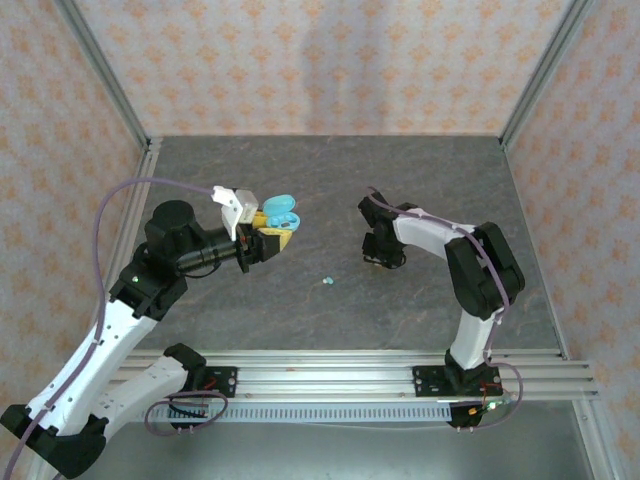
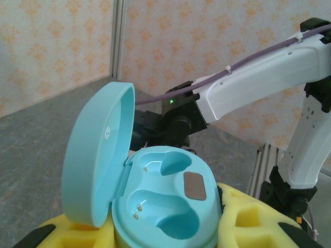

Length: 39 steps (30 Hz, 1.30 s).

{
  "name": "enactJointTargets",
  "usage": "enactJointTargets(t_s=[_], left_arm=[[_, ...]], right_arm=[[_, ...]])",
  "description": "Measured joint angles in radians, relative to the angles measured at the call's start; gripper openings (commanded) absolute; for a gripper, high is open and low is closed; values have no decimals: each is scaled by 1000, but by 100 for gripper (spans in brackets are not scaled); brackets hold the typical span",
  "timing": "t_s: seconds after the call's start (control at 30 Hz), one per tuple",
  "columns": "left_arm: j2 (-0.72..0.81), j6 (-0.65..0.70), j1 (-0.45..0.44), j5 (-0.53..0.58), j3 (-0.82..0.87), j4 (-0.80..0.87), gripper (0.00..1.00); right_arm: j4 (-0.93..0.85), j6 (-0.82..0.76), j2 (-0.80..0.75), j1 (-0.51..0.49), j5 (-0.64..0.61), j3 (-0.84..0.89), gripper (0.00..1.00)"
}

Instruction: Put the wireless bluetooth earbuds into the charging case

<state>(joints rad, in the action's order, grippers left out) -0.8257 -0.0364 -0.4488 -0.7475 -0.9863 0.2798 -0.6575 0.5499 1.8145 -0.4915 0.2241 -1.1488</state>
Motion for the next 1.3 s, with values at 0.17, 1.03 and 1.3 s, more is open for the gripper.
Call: enactJointTargets(t_s=[0.17,1.03,1.3], left_arm=[[0,0,0,0,0,0,4],[-37,0,0,-3,0,-23,4],[-53,0,0,-3,0,-26,4]], right_arm=[[0,12,0,5,91,-1,48],[52,-348,-74,187,290,2,36],[77,-443,-34,187,345,17,37]])
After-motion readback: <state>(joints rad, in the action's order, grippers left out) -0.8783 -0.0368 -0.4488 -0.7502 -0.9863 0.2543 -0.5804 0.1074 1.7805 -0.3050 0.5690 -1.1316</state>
